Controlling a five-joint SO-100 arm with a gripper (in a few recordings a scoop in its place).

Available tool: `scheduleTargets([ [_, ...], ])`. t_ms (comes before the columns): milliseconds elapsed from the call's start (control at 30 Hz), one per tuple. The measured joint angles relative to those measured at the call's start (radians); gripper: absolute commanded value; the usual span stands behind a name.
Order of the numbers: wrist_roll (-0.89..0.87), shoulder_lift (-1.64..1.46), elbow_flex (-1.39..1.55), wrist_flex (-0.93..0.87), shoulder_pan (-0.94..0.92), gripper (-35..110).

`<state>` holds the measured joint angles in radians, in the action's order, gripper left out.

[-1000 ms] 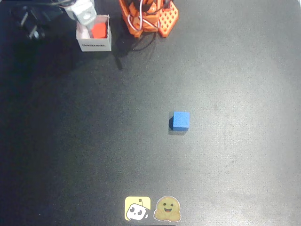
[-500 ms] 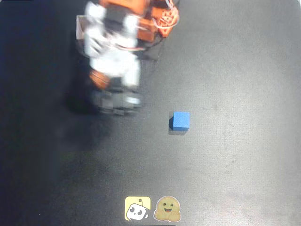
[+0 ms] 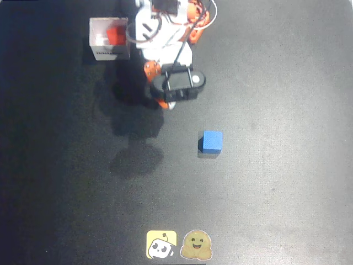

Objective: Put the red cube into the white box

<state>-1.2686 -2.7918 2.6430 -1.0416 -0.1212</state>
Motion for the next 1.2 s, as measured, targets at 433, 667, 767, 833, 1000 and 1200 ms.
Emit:
scheduleTargets([
  [433,-0.127,-0.393,0.31,0.031,0.043,0],
  [667,-0.261,-0.397,0.313,-0.127,0.032,0],
  [767,-0.284,-0.397,0.313,-0.218,0.038,0],
  [833,-0.291,-0.397,0.316,-0.272,0.038,0],
  [1000,-0.291,-0.397,0.316,-0.301,0.046,0],
  [1200,-0.291,-0.397,0.316,-0.301,0.044,0],
])
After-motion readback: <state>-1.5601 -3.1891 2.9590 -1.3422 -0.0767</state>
